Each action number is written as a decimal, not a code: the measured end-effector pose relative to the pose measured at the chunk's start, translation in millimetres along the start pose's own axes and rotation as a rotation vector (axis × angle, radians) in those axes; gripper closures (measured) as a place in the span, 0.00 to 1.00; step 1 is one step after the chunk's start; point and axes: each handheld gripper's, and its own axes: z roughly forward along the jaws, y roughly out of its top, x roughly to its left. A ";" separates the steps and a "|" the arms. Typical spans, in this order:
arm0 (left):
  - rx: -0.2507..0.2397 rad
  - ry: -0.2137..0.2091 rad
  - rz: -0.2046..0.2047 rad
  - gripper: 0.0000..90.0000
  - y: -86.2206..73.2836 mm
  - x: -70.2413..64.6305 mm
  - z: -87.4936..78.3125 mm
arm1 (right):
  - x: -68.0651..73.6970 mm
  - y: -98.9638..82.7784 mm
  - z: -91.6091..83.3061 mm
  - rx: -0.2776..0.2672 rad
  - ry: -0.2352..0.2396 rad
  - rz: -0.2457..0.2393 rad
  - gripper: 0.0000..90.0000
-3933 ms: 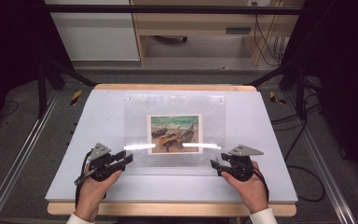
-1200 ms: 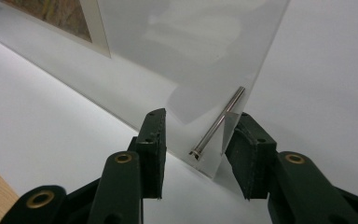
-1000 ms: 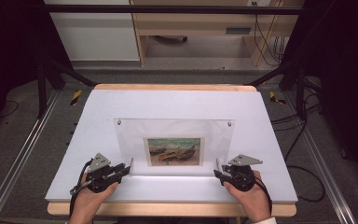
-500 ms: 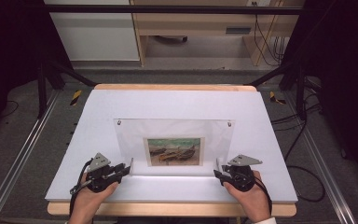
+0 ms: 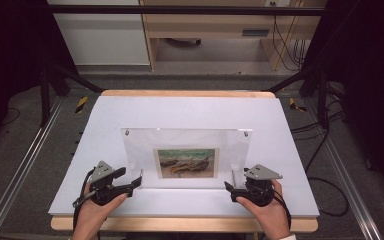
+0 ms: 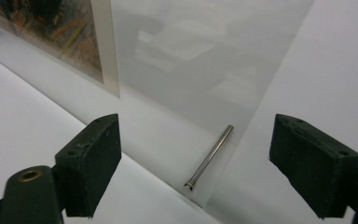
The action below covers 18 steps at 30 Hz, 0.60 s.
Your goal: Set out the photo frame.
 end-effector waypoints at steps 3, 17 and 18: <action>-0.023 0.001 0.022 0.19 2.4 0.4 -2.9 | -2.0 0.5 -5.5 -0.029 -0.014 0.006 0.14; -0.050 0.031 0.051 0.10 2.8 14.8 -16.8 | -16.6 -5.6 -24.8 -0.076 -0.046 0.046 0.11; -0.050 0.031 0.051 0.10 2.8 14.8 -16.8 | -16.6 -5.6 -24.8 -0.076 -0.046 0.046 0.11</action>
